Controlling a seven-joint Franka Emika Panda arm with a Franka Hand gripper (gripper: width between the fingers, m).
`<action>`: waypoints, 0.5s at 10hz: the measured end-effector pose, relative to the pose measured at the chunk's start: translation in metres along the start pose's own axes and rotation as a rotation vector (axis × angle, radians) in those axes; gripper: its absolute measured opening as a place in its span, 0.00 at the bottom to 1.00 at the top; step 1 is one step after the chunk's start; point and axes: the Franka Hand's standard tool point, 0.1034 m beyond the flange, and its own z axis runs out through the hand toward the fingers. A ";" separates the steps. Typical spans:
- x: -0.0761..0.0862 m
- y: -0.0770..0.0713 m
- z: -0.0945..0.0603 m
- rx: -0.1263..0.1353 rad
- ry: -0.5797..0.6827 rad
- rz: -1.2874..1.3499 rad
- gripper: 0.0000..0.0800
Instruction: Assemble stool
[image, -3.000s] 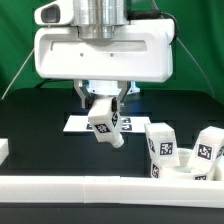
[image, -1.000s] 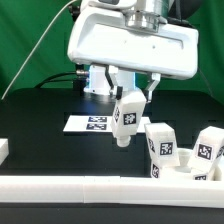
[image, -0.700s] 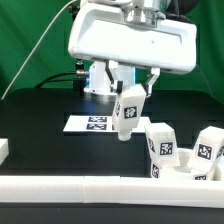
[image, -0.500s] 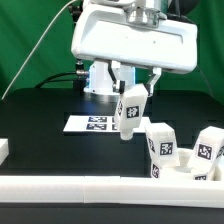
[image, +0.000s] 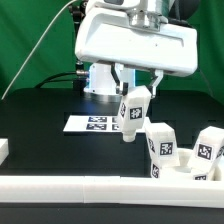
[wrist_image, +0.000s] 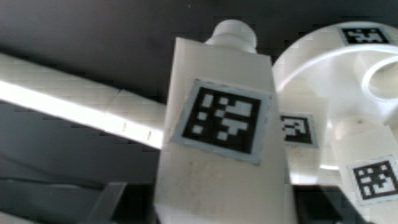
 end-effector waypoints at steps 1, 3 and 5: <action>-0.003 -0.001 -0.002 0.003 -0.003 0.002 0.41; -0.005 -0.016 -0.009 0.018 0.010 0.035 0.41; -0.003 -0.049 -0.010 0.042 0.014 0.096 0.41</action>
Offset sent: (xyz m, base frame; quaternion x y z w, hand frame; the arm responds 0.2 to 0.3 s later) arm -0.0251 0.0352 0.0060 0.0004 0.0256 0.0815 0.9963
